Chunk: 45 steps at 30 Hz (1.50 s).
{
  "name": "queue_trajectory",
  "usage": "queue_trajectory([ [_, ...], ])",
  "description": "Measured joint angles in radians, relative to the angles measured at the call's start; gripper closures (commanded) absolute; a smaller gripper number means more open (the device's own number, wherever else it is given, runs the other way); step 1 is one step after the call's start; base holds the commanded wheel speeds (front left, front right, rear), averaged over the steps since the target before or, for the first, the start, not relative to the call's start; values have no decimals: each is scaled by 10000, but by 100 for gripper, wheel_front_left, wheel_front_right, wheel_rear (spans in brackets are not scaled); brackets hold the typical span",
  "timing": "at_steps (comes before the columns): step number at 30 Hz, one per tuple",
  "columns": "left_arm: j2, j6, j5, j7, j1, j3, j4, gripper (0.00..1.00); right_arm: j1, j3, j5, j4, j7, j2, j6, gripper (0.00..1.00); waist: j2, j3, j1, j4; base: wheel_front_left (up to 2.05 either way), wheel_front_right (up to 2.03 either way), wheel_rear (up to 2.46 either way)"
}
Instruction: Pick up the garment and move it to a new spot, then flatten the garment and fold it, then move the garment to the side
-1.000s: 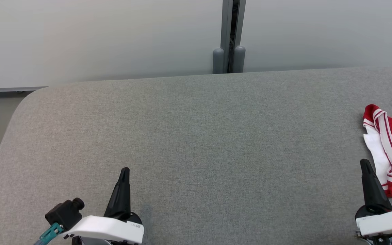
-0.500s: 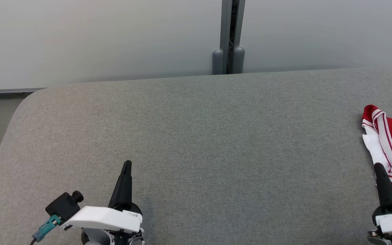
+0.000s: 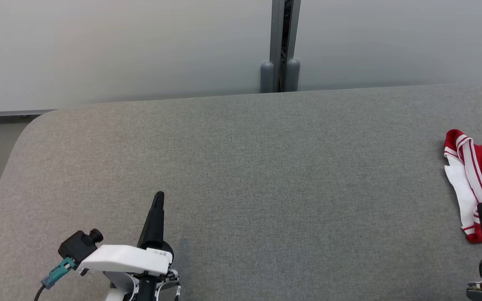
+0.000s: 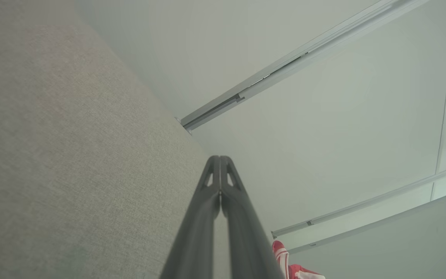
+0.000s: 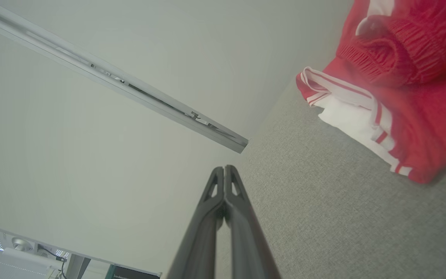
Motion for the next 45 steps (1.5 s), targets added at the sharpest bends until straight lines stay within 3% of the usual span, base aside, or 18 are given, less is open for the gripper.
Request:
queue_trajectory([
  [45, 2, -583, -3946, 380, -1226, -359, 1070, 100, -221, -2034, 3672, 479, 1852, 121, 0, 100, 0, -135, -1, -65, 0, 0, 0],
])
